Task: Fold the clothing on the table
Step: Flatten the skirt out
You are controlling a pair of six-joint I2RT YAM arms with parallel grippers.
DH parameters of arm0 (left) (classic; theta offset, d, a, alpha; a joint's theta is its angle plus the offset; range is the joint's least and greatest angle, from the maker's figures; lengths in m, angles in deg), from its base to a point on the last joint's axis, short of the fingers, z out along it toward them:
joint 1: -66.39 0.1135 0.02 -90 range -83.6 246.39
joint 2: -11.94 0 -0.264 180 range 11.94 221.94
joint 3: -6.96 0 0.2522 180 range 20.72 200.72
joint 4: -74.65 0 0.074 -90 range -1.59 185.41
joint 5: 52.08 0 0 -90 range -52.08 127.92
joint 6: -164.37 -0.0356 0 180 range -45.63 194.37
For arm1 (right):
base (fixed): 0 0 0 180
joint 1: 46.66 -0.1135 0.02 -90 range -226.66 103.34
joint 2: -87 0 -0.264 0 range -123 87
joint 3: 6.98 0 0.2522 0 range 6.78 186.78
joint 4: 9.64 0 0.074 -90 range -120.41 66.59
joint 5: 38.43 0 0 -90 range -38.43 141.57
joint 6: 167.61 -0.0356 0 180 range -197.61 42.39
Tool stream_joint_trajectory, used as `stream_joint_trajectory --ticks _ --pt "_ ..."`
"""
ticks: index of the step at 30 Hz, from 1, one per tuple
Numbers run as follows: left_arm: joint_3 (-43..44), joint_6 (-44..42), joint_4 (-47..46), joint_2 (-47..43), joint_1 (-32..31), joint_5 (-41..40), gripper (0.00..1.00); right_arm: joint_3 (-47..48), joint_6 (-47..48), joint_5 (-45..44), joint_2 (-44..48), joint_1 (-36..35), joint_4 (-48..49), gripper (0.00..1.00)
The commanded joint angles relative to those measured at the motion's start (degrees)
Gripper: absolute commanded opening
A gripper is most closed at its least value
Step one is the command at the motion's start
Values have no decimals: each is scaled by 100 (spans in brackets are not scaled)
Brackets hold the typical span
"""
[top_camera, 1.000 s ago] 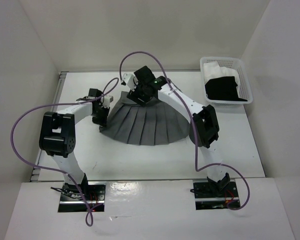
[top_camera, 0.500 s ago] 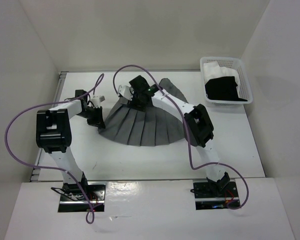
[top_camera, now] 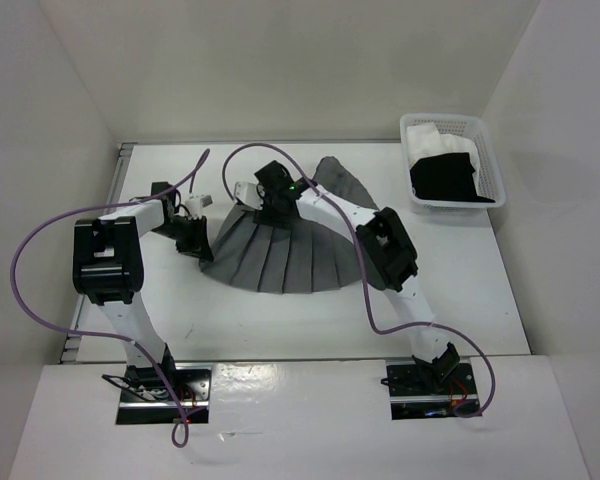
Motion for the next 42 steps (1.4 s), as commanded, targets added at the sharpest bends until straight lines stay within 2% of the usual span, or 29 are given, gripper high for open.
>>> stream_joint_trajectory --ticks 1,8,10,13,14,15,16,17,18,19,20,21,22,24,28,30,34,37,39,40,42 --pt "37 -196 197 100 35 153 11 190 94 -182 -308 -76 428 77" --pt "37 -249 250 100 35 153 11 1374 -10 -244 -959 153 428 77" --pt "37 -249 250 100 35 153 11 1797 -98 -244 -1291 266 105 77" --pt "37 -249 250 100 35 153 11 3358 -318 -131 -1801 381 -518 77" --pt "37 -249 250 48 35 153 11 4781 -319 -130 -2404 460 -1121 77" --pt "37 -249 250 48 35 153 11 5753 -319 -130 -2836 460 -1493 81" --pt "37 -249 250 48 35 153 11 6119 -171 -365 -3310 530 -1705 84" --pt "37 -249 250 48 35 153 11 5671 5 -681 -2871 531 -959 84" --pt "37 -249 250 48 35 153 11 5596 76 -788 -2867 531 -838 84" --pt "37 -249 250 48 35 153 11 6405 -28 -728 -3015 644 -889 88" --pt "37 -249 250 48 35 153 11 6604 -124 -728 -3295 697 -759 91" --pt "37 -301 250 100 35 153 11 6284 -125 -971 -3184 698 -593 94" --pt "37 -302 250 100 35 153 11 6664 -125 -974 -3244 802 -591 94" --pt "37 -302 250 100 35 153 11 6623 -484 -965 -3236 873 -678 95" --pt "37 -302 250 -119 35 153 11 6712 -1679 -35 -2482 1285 -1091 98" --pt "37 -302 250 -215 35 153 14 6712 -1953 37 -2059 1339 -1504 98" --pt "-25 -302 197 -480 35 30 24 6712 -2366 1115 -1523 1655 -2461 98" --pt "-86 -302 259 -743 88 -22 42 6572 -2428 1783 -1224 2024 -3357 98" --pt "-86 -302 259 -979 157 -83 56 6100 -2192 2206 -1022 2279 -3823 98" --pt "-86 -302 259 -1059 158 -84 66 5905 -2086 2460 -812 2375 -4304 98" --pt "-8 -249 206 -1270 219 -136 76 4459 -1885 3006 -347 2595 -4309 98"
